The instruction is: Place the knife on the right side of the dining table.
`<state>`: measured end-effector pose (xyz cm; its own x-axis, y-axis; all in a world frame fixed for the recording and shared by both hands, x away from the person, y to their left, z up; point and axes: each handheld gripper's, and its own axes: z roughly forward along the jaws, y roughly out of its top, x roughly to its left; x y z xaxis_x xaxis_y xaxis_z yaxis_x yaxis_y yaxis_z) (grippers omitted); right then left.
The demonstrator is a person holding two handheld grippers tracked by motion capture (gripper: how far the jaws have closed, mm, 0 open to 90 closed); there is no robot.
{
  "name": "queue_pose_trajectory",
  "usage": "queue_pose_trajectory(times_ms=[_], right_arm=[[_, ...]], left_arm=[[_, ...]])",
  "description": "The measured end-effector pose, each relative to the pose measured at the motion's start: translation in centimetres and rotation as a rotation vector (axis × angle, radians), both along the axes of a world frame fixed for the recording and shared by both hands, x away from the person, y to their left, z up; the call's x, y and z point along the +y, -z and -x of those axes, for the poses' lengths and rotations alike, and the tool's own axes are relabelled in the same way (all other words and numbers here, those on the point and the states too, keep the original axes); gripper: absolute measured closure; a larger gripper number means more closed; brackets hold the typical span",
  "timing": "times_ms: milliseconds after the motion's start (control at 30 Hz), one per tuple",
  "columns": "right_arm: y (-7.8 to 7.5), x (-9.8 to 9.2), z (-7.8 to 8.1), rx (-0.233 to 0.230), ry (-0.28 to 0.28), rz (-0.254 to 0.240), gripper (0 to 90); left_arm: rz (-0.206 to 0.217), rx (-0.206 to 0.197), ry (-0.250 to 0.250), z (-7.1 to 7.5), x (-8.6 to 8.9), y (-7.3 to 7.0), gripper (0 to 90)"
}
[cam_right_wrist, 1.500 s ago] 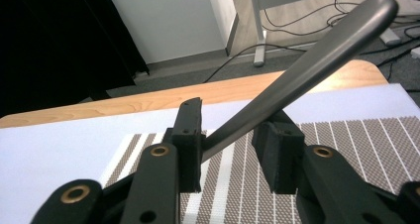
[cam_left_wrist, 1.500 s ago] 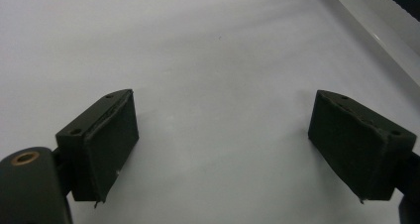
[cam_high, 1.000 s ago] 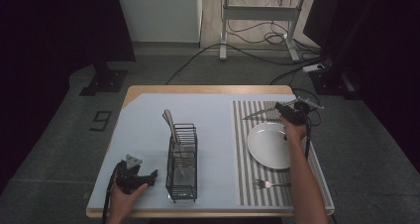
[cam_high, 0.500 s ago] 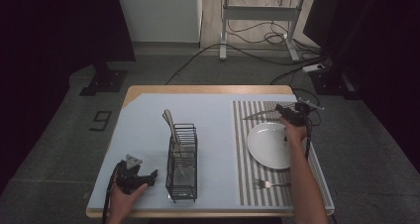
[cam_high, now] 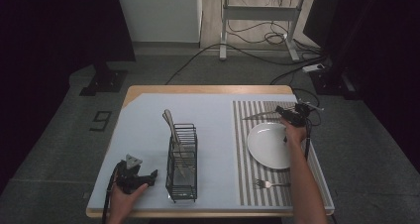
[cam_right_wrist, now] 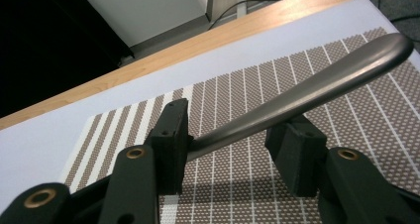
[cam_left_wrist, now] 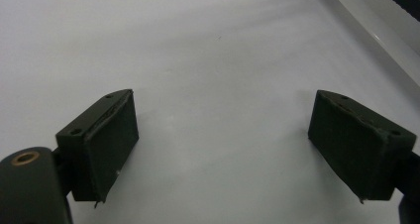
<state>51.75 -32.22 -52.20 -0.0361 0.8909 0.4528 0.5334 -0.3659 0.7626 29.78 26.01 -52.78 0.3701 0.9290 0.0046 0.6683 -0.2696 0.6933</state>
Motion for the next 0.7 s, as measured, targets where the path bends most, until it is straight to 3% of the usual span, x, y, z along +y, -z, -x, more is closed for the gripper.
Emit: queue_pose_trajectory(times_ms=[400,633,700], right_arm=[[0.44,-0.07,-0.29,0.055,0.017,-0.011,47.2],[1.00,-0.12,-0.40,0.129,0.025,0.012,45.2],[0.85,-0.12,-0.34,0.122,0.022,0.025,44.5]], left_arm=[[-0.001,-0.001,0.000,0.01,-0.02,0.00,11.7],[0.000,0.000,0.000,0.01,-0.01,-0.01,11.7],[-0.001,0.000,0.000,0.00,-0.01,-0.01,11.7]])
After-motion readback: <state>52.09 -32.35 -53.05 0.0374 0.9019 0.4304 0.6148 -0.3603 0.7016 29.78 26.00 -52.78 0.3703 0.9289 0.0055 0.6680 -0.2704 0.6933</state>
